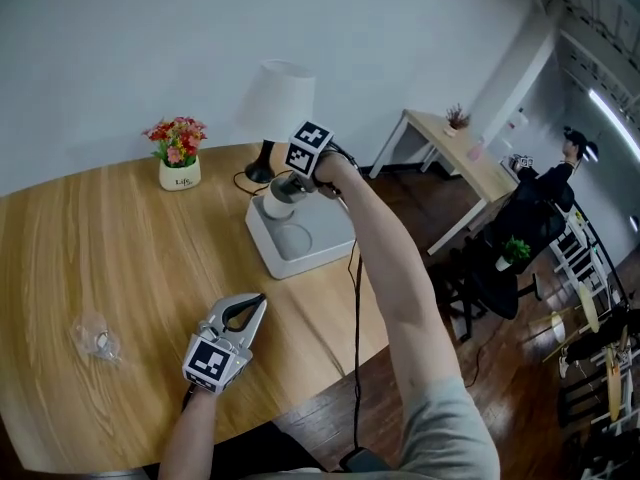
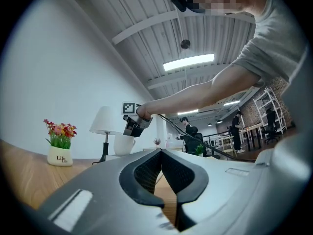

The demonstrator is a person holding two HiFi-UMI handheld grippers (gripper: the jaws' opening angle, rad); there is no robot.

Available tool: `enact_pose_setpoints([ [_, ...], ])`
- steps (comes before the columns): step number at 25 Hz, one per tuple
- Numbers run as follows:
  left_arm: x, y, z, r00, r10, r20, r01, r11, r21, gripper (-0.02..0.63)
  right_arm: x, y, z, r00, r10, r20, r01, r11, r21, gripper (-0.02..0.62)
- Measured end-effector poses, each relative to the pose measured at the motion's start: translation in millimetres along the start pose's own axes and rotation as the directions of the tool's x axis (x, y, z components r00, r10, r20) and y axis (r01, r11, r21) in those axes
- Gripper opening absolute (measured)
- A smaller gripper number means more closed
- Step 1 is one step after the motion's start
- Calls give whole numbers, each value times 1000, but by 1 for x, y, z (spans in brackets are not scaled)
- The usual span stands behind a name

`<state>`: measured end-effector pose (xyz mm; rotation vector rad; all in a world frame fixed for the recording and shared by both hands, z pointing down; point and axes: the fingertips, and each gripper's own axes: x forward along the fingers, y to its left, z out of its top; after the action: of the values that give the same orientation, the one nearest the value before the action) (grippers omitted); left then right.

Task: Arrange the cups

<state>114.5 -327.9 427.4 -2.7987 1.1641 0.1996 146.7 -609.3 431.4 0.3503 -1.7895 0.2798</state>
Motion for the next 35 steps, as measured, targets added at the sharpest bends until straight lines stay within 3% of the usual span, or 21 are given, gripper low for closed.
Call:
enact_pose_setpoints([
  [4, -2, -2, 2, 1000, -1, -4, 1, 1000, -5, 2, 12, -1, 2, 997, 18, -74, -19, 1000, -13, 37],
  [8, -4, 2, 6, 1000, 6, 4, -6, 1000, -1, 2, 11, -3, 6, 995, 47, -84, -49, 998, -25, 35],
  [11, -5, 3, 4, 1000, 8, 5, -9, 1000, 7, 2, 13, -5, 7, 997, 56, -57, -58, 998, -24, 67],
  [20, -5, 2, 4, 1000, 10, 9, -10, 1000, 1, 2, 4, -5, 9, 999, 41, 29, -40, 998, -42, 81],
  [27, -4, 2, 3, 1000, 8, 7, -8, 1000, -4, 2, -27, -2, 16, 987, 21, 157, -14, 999, -51, 81],
  [30, -2, 3, 3, 1000, 8, 10, -8, 1000, -6, 2, -60, 18, 28, 947, 49, 317, -24, 996, -82, 81],
  [33, -2, 4, 2, 1000, 4, 16, -4, 1000, -8, 2, -98, 69, 46, 830, 163, 533, -93, 983, -155, 81],
  [34, -2, 4, 2, 1000, 2, 16, -2, 1000, -7, 2, -104, 90, 48, 801, 192, 567, -99, 976, -192, 81],
  [35, -2, 4, 2, 1000, 3, 19, -3, 1000, -7, 2, -107, 109, 48, 791, 205, 577, -80, 969, -234, 80],
])
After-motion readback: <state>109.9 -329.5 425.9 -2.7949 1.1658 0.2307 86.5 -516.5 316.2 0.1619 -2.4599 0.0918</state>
